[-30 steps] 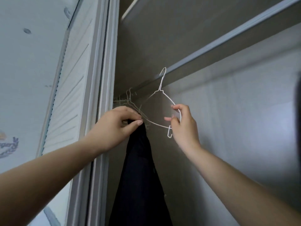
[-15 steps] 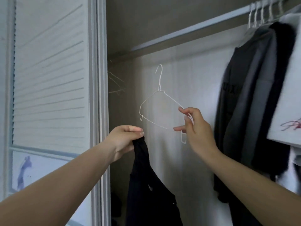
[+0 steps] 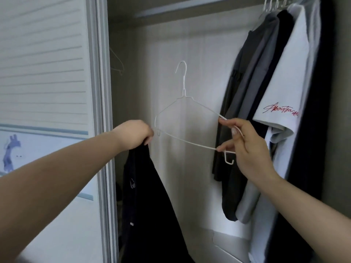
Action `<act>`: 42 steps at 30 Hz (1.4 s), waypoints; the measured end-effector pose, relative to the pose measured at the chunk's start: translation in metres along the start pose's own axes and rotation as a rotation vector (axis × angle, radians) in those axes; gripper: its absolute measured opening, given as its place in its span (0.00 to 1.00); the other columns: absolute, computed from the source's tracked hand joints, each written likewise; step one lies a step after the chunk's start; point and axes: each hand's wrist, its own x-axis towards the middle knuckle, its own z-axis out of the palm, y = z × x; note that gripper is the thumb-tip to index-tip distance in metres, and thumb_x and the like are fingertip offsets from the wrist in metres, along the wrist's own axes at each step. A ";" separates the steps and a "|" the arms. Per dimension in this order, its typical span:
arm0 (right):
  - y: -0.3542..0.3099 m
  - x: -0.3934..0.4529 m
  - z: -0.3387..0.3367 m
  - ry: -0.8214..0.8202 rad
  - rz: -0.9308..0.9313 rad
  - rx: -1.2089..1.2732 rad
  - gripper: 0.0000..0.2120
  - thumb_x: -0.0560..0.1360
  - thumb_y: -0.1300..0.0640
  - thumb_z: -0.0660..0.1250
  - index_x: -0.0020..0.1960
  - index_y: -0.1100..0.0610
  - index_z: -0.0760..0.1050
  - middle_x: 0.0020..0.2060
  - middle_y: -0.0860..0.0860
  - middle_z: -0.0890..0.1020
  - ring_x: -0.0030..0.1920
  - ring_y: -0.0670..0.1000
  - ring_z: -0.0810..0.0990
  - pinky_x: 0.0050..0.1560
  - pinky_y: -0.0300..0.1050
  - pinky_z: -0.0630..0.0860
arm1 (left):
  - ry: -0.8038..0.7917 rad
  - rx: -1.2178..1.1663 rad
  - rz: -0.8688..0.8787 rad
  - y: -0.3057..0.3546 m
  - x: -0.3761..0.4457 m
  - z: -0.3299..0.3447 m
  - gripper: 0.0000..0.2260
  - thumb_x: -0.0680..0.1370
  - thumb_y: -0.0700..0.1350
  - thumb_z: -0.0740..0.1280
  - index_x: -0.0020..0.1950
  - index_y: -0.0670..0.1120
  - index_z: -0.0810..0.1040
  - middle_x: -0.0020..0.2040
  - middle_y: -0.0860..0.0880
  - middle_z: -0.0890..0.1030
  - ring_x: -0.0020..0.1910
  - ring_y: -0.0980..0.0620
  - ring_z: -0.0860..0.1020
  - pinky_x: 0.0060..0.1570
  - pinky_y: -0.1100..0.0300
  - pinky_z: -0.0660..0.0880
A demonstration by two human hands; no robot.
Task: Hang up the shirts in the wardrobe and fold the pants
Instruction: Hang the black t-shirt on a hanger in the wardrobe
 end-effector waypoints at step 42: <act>-0.016 -0.042 -0.016 -0.179 -0.033 0.083 0.19 0.79 0.58 0.53 0.52 0.33 0.69 0.58 0.37 0.79 0.37 0.47 0.85 0.44 0.44 0.82 | 0.190 -1.336 -0.260 0.043 0.009 -0.036 0.08 0.75 0.36 0.69 0.52 0.46 0.80 0.47 0.45 0.81 0.45 0.51 0.81 0.46 0.57 0.79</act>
